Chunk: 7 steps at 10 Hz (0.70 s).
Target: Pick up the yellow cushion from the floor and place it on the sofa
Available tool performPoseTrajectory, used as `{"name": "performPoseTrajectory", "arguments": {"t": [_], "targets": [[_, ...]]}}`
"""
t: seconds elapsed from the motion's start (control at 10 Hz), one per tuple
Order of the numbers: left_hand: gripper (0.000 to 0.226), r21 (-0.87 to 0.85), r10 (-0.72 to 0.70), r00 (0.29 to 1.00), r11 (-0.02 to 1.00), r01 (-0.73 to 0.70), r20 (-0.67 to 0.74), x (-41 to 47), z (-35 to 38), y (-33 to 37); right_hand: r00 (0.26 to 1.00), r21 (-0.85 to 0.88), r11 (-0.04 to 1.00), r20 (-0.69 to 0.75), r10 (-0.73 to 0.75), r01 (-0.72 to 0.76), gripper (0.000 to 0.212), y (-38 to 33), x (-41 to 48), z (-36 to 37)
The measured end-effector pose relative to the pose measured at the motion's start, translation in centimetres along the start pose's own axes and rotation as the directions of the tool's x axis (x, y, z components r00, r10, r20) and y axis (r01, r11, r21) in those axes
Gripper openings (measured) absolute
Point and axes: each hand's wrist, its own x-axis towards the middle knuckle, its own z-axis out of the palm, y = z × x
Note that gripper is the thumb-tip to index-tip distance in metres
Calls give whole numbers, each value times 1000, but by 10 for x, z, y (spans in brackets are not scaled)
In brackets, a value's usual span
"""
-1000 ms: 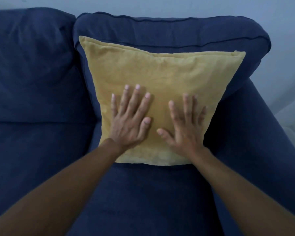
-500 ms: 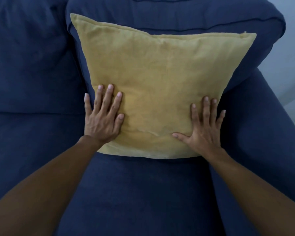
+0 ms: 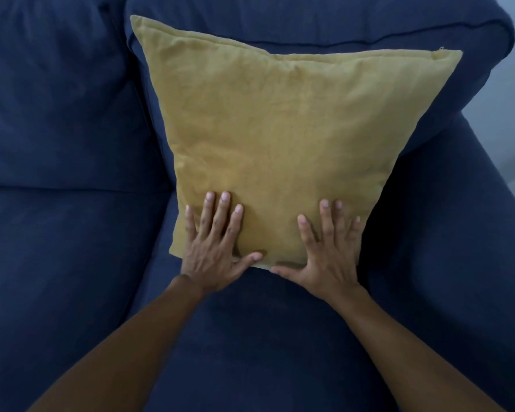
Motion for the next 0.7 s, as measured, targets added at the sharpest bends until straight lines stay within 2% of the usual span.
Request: {"name": "performPoseTrajectory", "arguments": {"t": [0.1, 0.4, 0.5, 0.7], "targets": [[107, 22, -17, 1000, 1000, 16, 19, 0, 7, -2, 998, -31, 999, 31, 46, -45, 129, 4, 3, 7], [109, 168, 3, 991, 985, -25, 131, -4, -9, -65, 978, -162, 981, 163, 133, -107, 134, 48, -5, -7], [108, 209, -59, 977, 978, 16, 205, -11, -21, -78, 955, -215, 964, 216, 205, -158, 136, 56, -14, -16], [105, 156, -119, 961, 984, 81, 250, -24, -47, -79, 927, -234, 946, 250, 280, -222, 139, 58, -33, -38]]}}
